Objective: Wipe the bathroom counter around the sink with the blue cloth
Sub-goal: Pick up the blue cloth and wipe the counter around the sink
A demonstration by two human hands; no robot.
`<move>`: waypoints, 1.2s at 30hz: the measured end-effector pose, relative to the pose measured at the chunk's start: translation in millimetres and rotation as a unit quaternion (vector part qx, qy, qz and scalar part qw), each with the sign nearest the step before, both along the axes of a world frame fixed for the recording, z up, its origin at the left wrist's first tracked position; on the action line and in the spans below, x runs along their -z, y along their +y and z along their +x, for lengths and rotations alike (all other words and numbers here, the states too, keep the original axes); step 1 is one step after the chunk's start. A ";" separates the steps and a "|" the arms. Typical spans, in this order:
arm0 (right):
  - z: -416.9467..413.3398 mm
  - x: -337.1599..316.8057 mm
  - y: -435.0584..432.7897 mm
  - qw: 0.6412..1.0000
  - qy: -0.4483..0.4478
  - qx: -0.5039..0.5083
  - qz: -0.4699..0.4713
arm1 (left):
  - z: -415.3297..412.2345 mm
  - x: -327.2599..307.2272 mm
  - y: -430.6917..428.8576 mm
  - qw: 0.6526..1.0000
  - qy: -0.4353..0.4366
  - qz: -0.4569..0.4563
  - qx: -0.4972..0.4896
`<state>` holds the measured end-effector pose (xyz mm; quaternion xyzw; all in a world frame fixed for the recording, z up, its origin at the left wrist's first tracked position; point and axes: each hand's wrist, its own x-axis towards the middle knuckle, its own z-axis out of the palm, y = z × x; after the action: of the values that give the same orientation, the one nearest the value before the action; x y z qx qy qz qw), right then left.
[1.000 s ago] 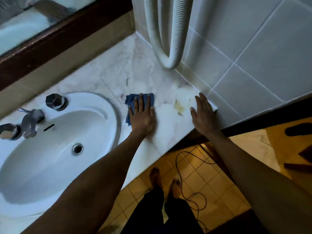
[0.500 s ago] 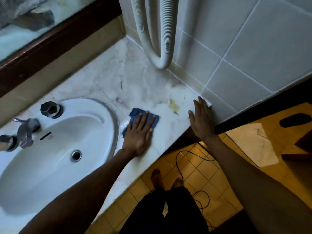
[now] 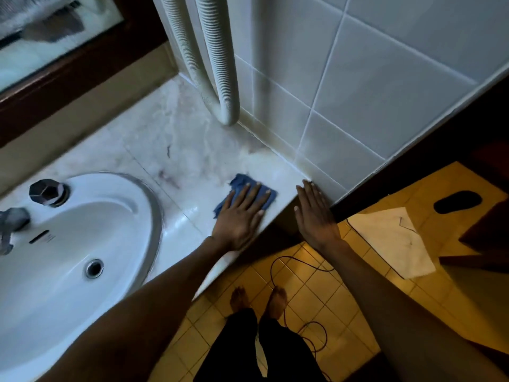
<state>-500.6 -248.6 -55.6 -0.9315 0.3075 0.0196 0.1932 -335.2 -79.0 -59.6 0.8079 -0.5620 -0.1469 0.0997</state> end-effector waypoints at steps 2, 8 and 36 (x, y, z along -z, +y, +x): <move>-1.4 -1.6 -0.8 1.000 0.004 -0.009 0.011 | 25.5 -0.6 28.5 0.999 -0.014 0.025 -0.038; -4.1 -6.2 -11.4 0.999 0.023 -0.026 0.002 | 43.8 -7.9 -48.9 0.960 0.041 0.048 -0.275; 47.1 -15.1 -7.7 0.995 -0.101 0.008 0.015 | 44.3 7.7 13.9 0.998 -0.046 0.025 -0.031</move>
<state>-453.6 -256.3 -40.5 -0.9234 0.2934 -0.0712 0.2372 -290.9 -65.0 -67.2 0.8331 -0.5367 -0.1202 0.0582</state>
